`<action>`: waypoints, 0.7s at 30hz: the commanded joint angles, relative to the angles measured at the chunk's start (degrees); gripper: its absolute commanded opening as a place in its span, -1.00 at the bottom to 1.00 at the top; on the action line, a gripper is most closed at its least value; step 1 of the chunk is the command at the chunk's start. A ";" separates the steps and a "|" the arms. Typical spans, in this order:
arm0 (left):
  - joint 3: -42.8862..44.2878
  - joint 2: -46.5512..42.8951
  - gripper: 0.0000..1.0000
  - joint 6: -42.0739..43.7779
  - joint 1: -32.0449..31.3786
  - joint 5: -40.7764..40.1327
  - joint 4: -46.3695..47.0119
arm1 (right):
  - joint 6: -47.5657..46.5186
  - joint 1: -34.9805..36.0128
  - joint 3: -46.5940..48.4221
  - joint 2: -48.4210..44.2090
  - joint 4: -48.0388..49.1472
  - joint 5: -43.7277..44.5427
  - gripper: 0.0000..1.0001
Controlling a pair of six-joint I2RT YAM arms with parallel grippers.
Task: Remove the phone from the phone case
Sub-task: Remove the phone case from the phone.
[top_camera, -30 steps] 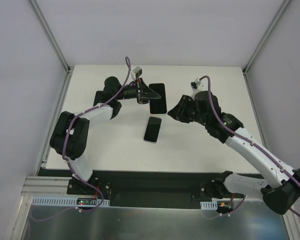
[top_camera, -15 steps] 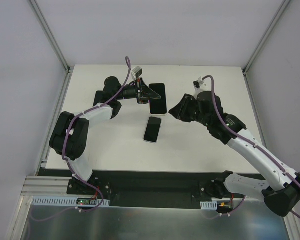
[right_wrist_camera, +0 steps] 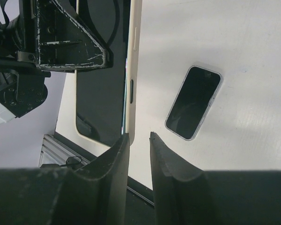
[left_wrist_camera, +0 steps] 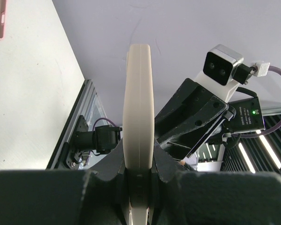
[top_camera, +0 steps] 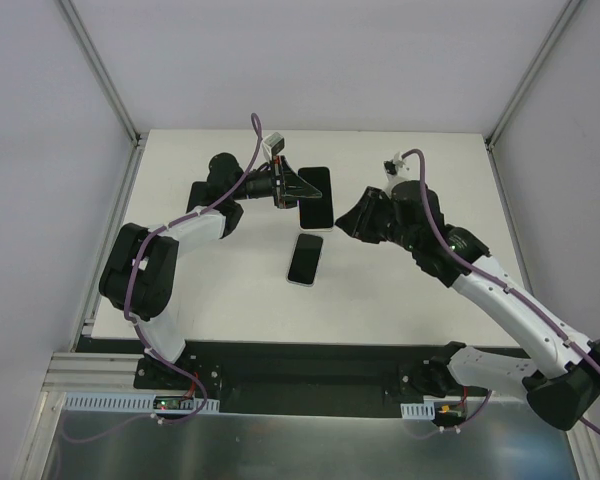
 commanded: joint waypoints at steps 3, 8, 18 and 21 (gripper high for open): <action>1.56 -3.68 -1.00 0.44 -0.06 0.60 3.01 | -0.87 0.38 1.27 1.92 1.31 1.28 -0.47; 1.65 -3.95 -1.00 0.35 0.02 0.60 3.10 | -0.78 0.29 0.57 3.07 1.58 1.19 -0.47; 2.00 -4.56 -1.00 -0.70 0.02 0.60 3.80 | 0.54 0.29 -1.10 8.51 6.39 -3.72 -0.48; 2.09 -4.48 -1.00 -1.05 0.02 0.69 4.07 | 2.99 -0.50 -3.73 9.57 13.22 -8.98 -0.47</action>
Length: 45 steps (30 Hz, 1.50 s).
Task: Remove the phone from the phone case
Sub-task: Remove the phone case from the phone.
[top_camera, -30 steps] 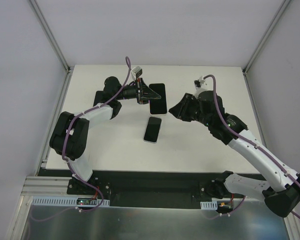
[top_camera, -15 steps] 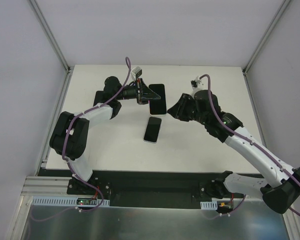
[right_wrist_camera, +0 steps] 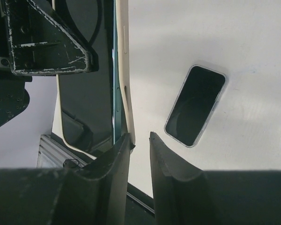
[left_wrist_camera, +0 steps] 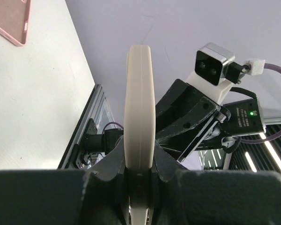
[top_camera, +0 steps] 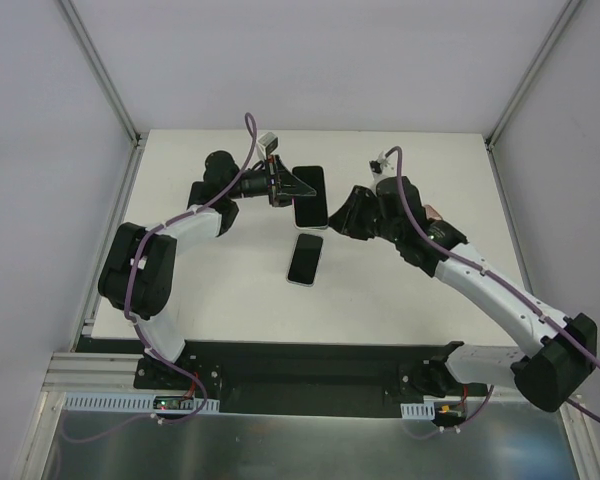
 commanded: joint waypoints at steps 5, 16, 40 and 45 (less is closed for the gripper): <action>1.12 -3.78 -1.00 -6.28 -1.53 0.47 9.56 | 13.16 -3.57 -11.08 3.32 28.15 -20.58 -0.39; -0.02 -2.10 -1.00 -10.95 -1.53 -0.06 16.16 | 27.70 -5.08 -14.01 10.35 54.19 -27.73 -0.20; -4.68 -4.56 -1.00 -8.93 -1.62 0.46 16.42 | 26.30 -5.42 -5.39 12.91 53.77 -28.61 -0.97; -4.68 -5.53 -0.38 -6.30 -1.44 1.17 12.74 | 16.39 -8.15 -5.48 6.15 27.18 -21.07 -0.97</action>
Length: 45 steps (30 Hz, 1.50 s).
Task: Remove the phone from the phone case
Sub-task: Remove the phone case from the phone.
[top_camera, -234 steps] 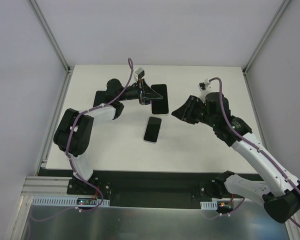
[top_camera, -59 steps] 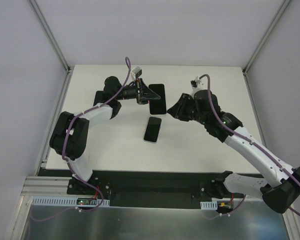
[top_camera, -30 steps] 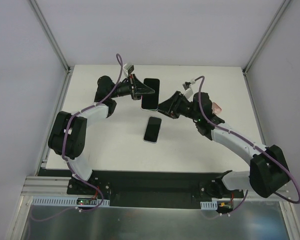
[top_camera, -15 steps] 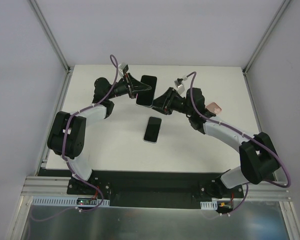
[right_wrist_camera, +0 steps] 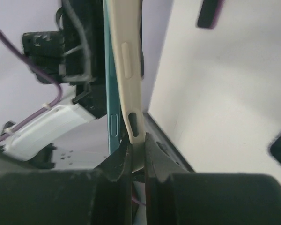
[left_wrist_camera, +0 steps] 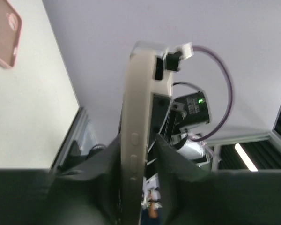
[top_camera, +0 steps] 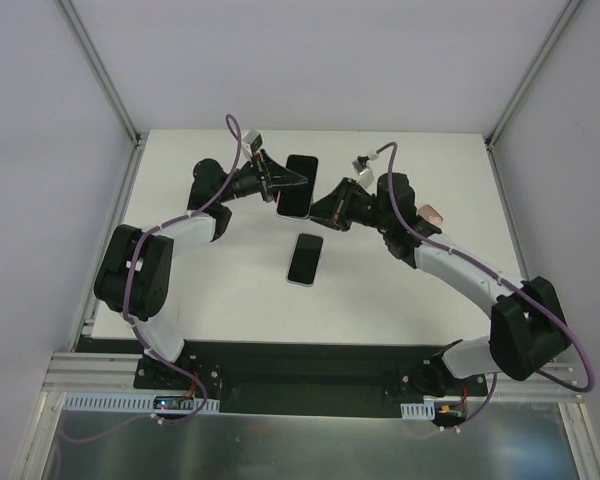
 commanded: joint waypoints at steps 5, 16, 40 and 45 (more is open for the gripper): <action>0.26 -6.52 0.83 9.87 -4.06 6.55 -8.50 | -23.65 -1.73 8.84 -11.26 -40.84 23.58 -0.97; -0.18 -5.82 0.93 17.51 -3.80 5.06 -21.42 | -39.14 -0.15 16.31 -6.62 -68.93 41.50 -0.97; 1.50 -5.82 0.93 25.00 -3.80 3.74 -32.87 | -40.47 3.46 13.16 16.68 -61.23 42.84 -0.60; 0.09 -5.56 0.84 26.05 -3.79 3.47 -33.48 | -37.56 2.76 8.42 16.86 -53.22 41.17 -0.64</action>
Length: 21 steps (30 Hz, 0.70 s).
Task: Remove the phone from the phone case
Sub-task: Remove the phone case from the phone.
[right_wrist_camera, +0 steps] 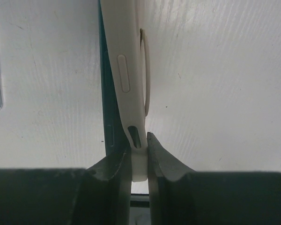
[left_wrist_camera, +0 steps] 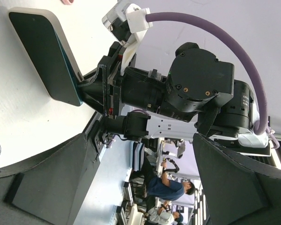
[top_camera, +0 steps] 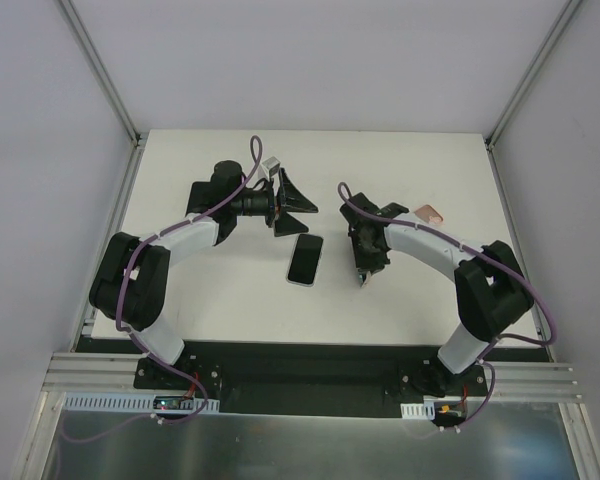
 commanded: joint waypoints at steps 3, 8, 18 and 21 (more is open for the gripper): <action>-0.37 -0.86 0.82 2.99 -0.50 -0.16 0.11 | 3.40 -1.20 -5.61 3.44 18.36 -0.53 -0.67; -0.11 3.27 0.78 4.05 -4.36 -1.38 0.11 | 3.31 -1.91 -7.54 7.04 23.37 -3.61 -0.70; 1.29 13.21 0.71 5.54 -9.55 -2.88 1.69 | 6.39 -1.47 -9.65 11.00 31.46 -13.10 -0.97; 2.17 15.31 0.70 6.16 -10.43 -2.88 1.69 | 6.39 -1.64 -9.57 11.09 32.52 -16.09 -0.97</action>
